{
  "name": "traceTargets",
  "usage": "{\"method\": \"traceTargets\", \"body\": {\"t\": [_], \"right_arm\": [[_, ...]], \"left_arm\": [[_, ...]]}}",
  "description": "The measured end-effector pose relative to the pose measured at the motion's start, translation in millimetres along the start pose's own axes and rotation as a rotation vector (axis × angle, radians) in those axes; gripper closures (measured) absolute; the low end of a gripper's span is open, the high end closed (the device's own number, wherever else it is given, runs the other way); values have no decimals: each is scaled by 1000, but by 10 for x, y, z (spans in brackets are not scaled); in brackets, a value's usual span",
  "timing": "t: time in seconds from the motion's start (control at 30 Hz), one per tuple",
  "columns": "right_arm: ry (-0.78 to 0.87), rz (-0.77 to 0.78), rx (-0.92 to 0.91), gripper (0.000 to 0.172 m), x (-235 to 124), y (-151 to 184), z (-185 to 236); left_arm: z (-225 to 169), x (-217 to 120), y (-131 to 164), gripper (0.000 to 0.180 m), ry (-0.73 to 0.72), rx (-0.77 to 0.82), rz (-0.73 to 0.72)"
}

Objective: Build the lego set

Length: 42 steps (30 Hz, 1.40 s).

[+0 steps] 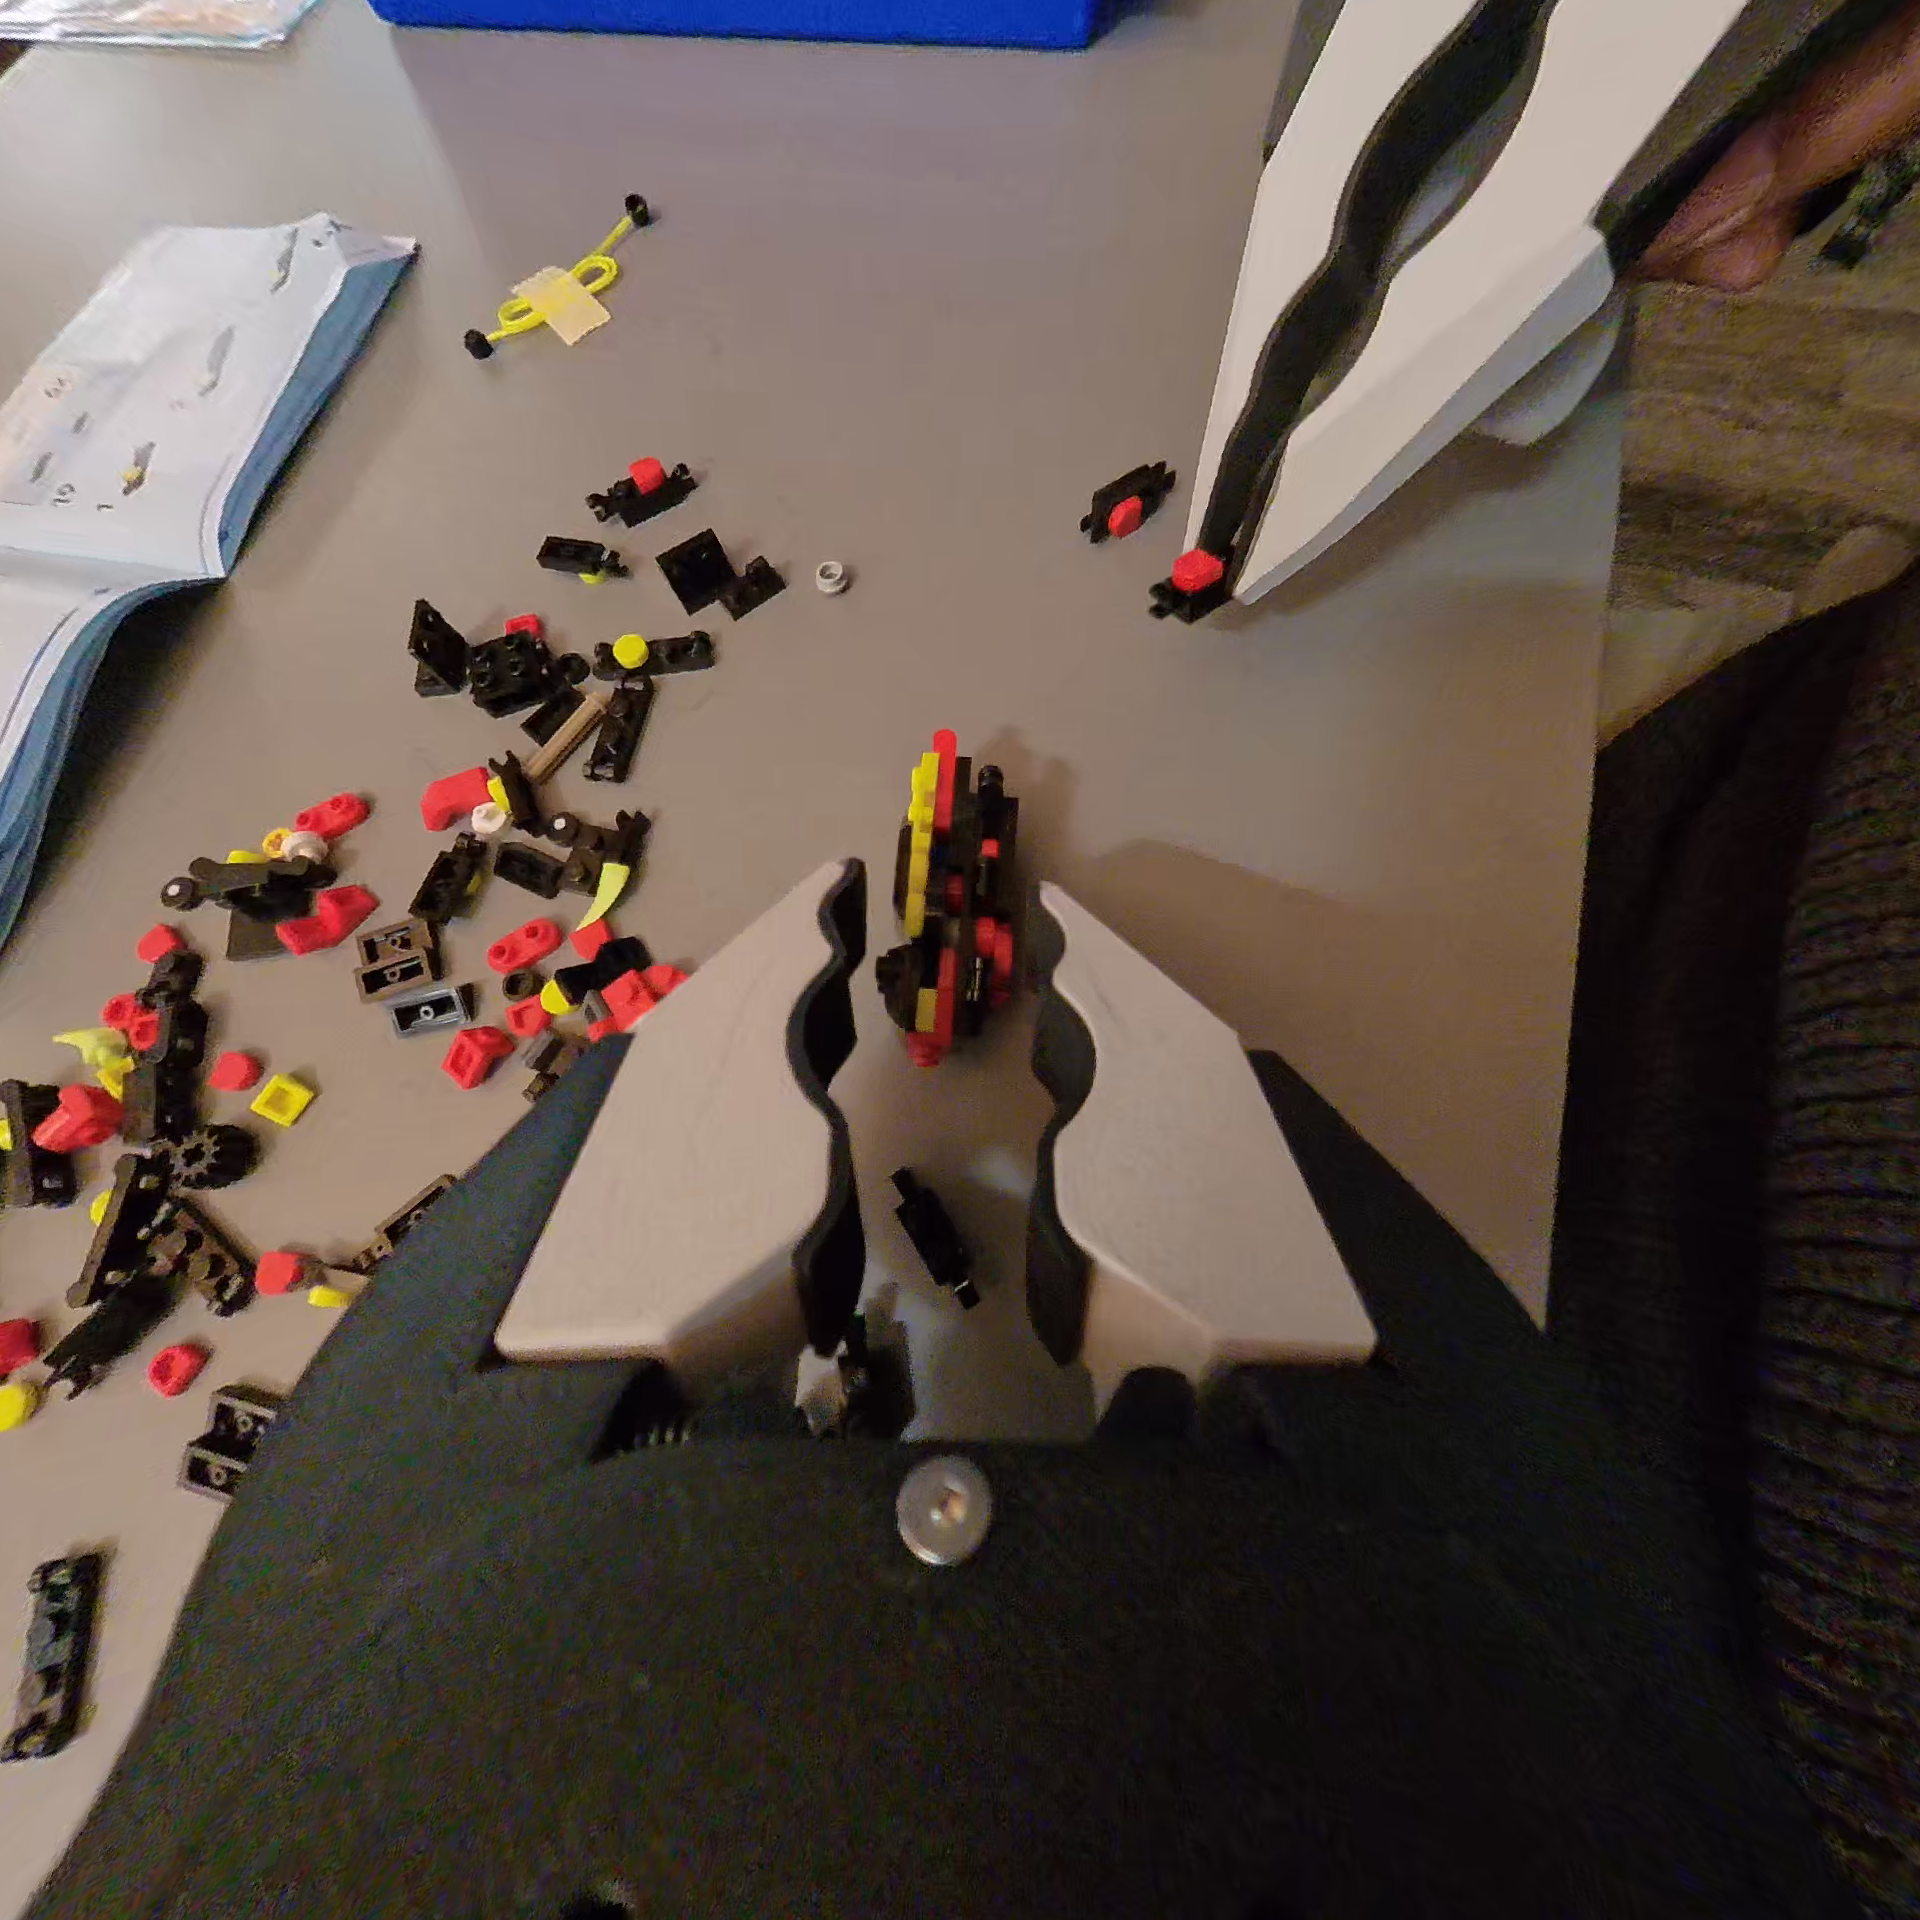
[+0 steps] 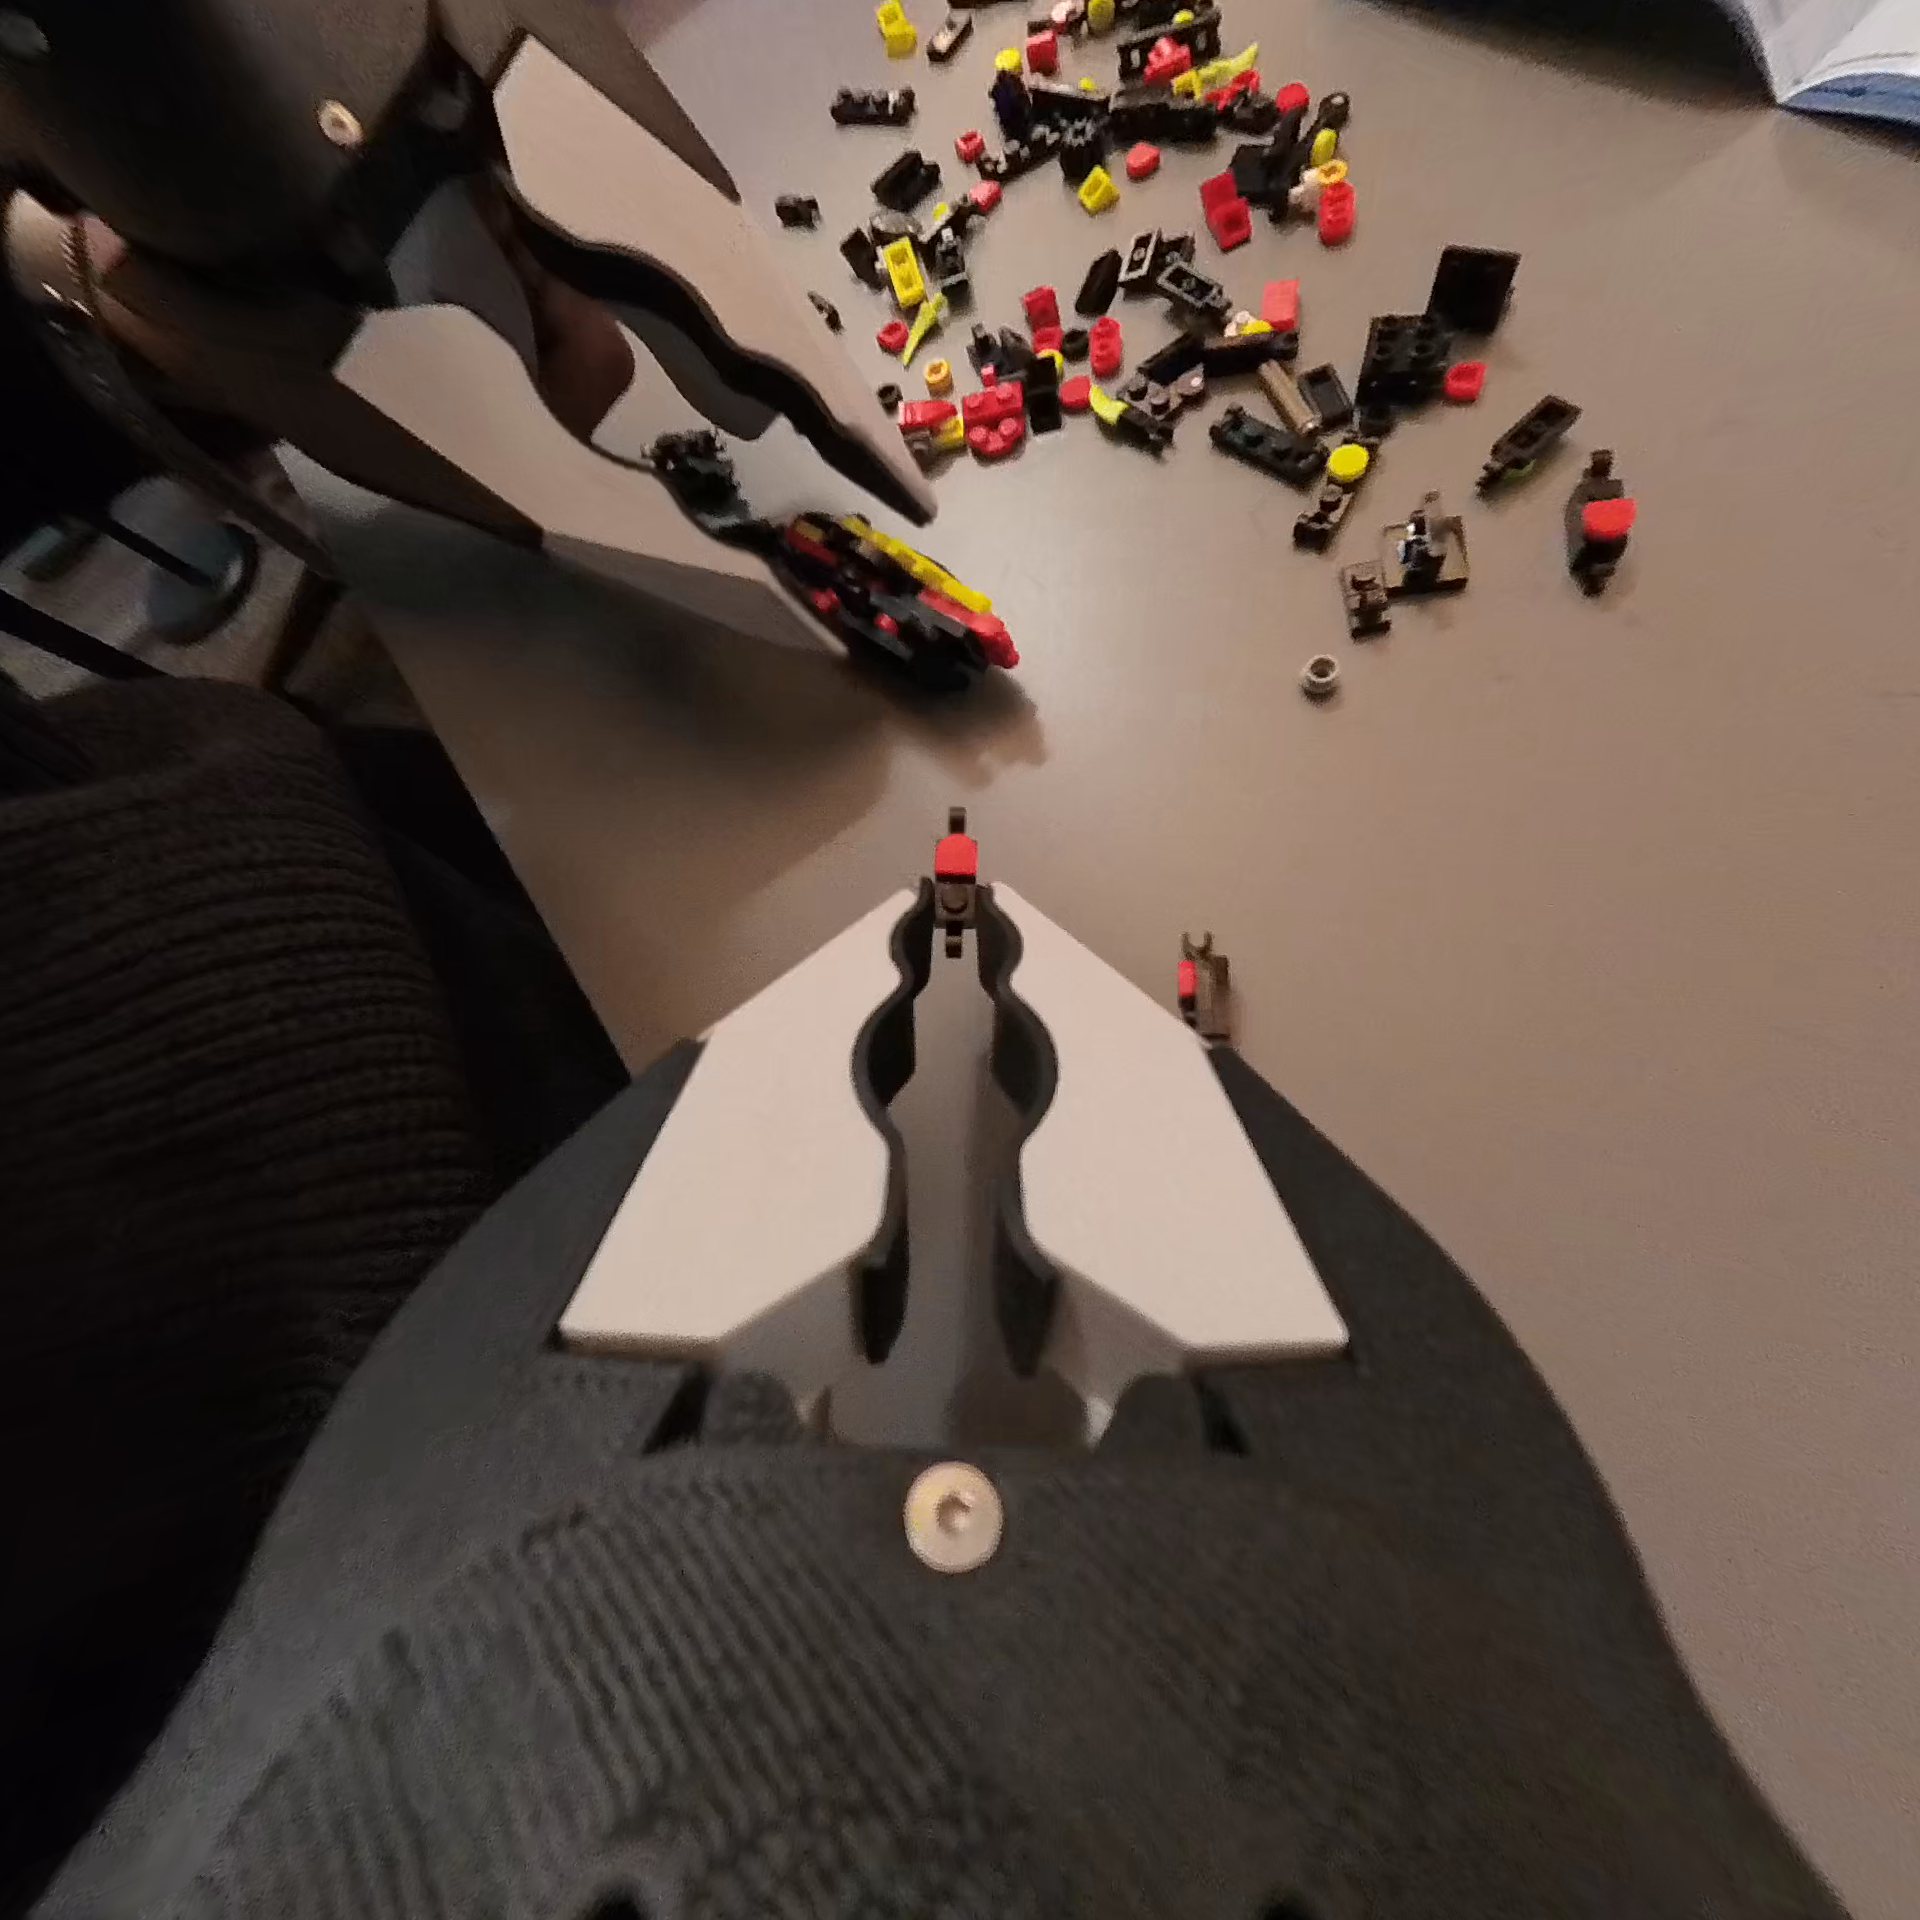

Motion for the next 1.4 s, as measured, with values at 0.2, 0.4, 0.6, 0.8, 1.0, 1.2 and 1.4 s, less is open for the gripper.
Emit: {"method": "traceTargets", "body": {"t": [0.2,0.4,0.6,0.8,1.0,1.2,1.4], "right_arm": [[87,100,-34,166,40,101,-72],[167,145,-18,163,32,162,-181],[138,40,-28,132,-1,4,-120],[-110,-106,25,122,156,-241,128],[-150,-39,-29,122,380,-264,199],[-188,14,-79,124,466,-221,273],[-165,67,-119,127,478,-144,311]], "left_arm": [[-60,10,4,160,-14,106,5],[-217,3,20,160,-18,344,1],[-316,-10,37,156,48,356,-1],[-317,-18,35,159,90,305,-6],[-222,-145,33,140,163,176,18],[-115,-296,44,131,255,8,38],[-163,-150,169,129,210,18,125]]}}
Point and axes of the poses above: each gripper's, where its closed fingertips meet, x out along the fingers, y out of its underside, z = x × y across the jaws, the point moved 5 cm from there along -x, back along the fingers, and after that the axes turned 6 degrees about -x, right-handed, at the moved point
